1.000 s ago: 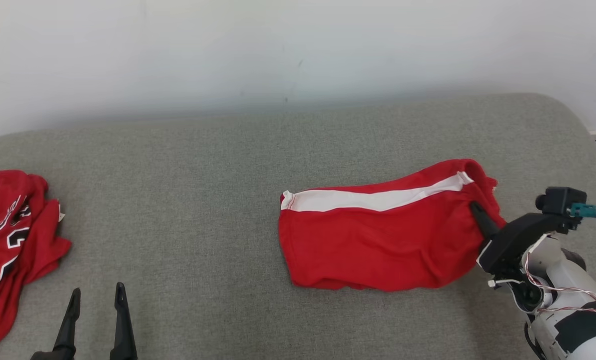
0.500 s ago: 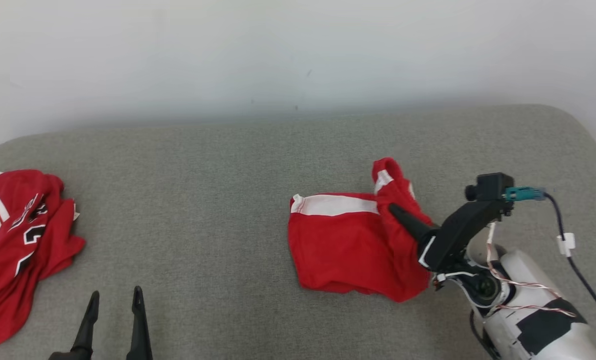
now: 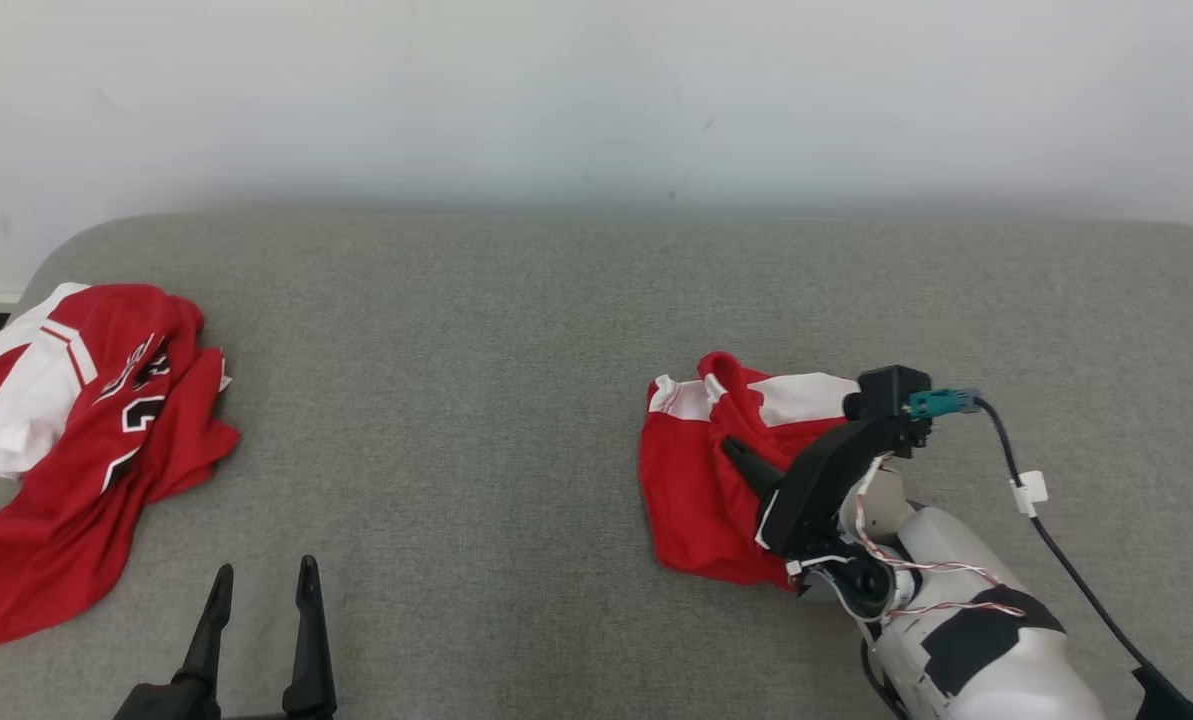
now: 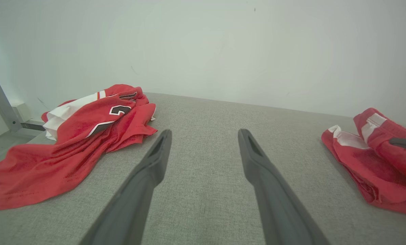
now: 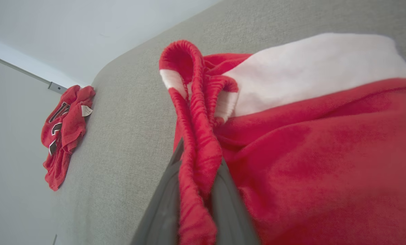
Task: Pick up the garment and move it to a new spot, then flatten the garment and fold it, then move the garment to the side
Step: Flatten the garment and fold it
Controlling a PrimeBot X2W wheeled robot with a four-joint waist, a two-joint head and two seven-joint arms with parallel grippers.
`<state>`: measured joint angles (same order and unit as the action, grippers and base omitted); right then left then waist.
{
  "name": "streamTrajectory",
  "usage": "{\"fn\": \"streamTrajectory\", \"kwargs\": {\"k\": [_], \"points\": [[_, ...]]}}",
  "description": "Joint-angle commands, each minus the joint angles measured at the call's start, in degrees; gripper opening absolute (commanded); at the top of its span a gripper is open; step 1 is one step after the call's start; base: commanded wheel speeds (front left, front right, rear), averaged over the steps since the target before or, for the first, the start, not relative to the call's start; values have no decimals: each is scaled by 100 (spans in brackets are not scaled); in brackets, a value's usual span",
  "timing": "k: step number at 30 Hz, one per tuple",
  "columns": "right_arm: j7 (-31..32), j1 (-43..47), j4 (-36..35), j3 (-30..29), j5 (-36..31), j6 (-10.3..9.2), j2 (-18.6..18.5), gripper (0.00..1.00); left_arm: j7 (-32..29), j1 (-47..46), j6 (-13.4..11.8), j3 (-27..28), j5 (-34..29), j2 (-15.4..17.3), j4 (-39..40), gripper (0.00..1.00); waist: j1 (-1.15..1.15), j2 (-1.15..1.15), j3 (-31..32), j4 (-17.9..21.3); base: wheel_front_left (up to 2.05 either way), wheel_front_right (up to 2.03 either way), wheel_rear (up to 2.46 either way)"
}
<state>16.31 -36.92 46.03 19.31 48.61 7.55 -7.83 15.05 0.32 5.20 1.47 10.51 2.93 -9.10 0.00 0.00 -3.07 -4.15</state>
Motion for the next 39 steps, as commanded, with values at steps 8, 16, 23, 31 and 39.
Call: {"fn": "streamTrajectory", "kwargs": {"k": [8,16,23,31,39], "points": [[-447,-249,434,109,-329,-13,257,100,19,-78,-14,103,37,-6,-47,100,0,0,-117,-175,0,0,0],[-1358,145,-607,284,-207,-13,-258,100,19,87,-38,466,-35,-7,52,100,0,0,-51,110,0,0,0],[-2250,635,-1342,384,-471,-13,-699,100,19,217,-34,770,-132,-8,190,100,0,0,-49,477,0,0,0],[-3028,1224,-1941,342,-1184,-13,-926,100,19,289,27,916,-282,-6,298,100,0,0,-49,777,0,0,0],[-3150,2006,-2711,-258,-2249,-13,-893,100,19,236,47,868,-323,-7,292,100,0,0,-29,878,0,0,0]]}}
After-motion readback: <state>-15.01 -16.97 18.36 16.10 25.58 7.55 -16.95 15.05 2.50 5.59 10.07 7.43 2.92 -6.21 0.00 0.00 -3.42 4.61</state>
